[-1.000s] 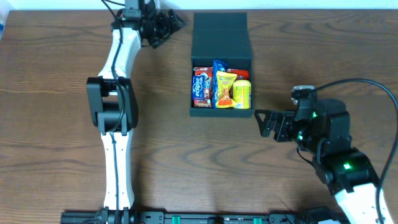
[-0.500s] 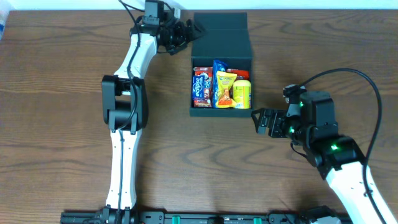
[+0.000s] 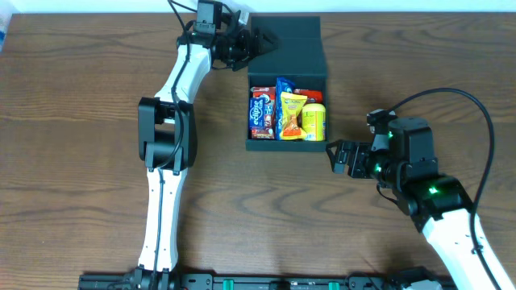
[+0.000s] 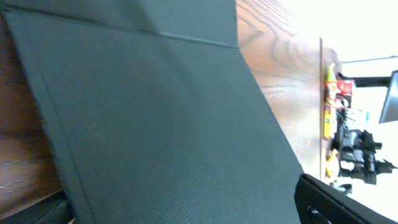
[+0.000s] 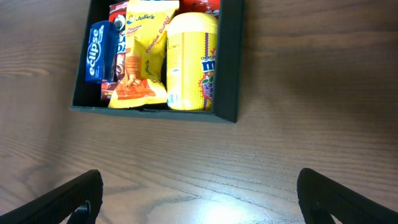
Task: Pack container
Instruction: 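Raise the left gripper to the box lid's far edge, then swing the lid forward with the left gripper to close the box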
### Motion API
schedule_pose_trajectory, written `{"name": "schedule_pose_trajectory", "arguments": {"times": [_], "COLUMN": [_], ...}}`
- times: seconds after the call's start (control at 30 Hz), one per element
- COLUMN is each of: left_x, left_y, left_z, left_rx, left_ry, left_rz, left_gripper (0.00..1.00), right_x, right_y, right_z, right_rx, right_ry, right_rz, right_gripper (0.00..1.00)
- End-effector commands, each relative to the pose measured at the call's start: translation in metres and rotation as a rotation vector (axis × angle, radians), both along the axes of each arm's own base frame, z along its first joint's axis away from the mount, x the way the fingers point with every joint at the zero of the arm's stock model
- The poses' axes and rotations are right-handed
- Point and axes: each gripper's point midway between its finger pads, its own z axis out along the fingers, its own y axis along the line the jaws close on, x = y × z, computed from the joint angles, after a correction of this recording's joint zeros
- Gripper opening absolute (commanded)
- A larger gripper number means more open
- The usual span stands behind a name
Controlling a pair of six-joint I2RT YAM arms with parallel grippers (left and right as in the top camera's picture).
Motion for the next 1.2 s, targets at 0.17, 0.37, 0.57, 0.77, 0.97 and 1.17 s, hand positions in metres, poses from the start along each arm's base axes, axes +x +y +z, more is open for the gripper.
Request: {"name": "schedule_pose_trajectory", "arguments": {"times": [0.17,0.37,0.57,0.77,0.97,1.17], "left_x": [-0.011,-0.014,-0.020,-0.035,-0.045,-0.069], "left_y": [-0.017,-0.022,-0.022,-0.019,-0.010,-0.004], "left_z": [0.042,0.066,0.082,0.109,0.128,0.154], "left_rx": [-0.145,-0.196,-0.189,-0.155,-0.060,-0.018], "left_ry": [-0.092,-0.118,-0.111,-0.143,-0.152,-0.166], "left_rz": [-0.155,-0.197,-0.214,-0.264,-0.258,-0.294], "left_gripper": [0.96,0.96,0.96,0.96,0.96,0.96], "right_x": [0.000,0.000,0.002,0.002,0.001,0.001], "right_y": [0.002,0.002,-0.002,-0.003,-0.003,-0.003], "right_z": [0.002,0.002,0.001,0.001,0.001,0.000], "right_rx": [0.004,0.003,-0.017,-0.021,-0.021,-0.022], "right_ry": [-0.002,-0.003,-0.004,-0.007,-0.006,-0.002], "right_rz": [-0.005,-0.005,-0.021,-0.016,-0.016,-0.016], "right_gripper": [0.99,0.99,0.99,0.99,0.99,0.99]}}
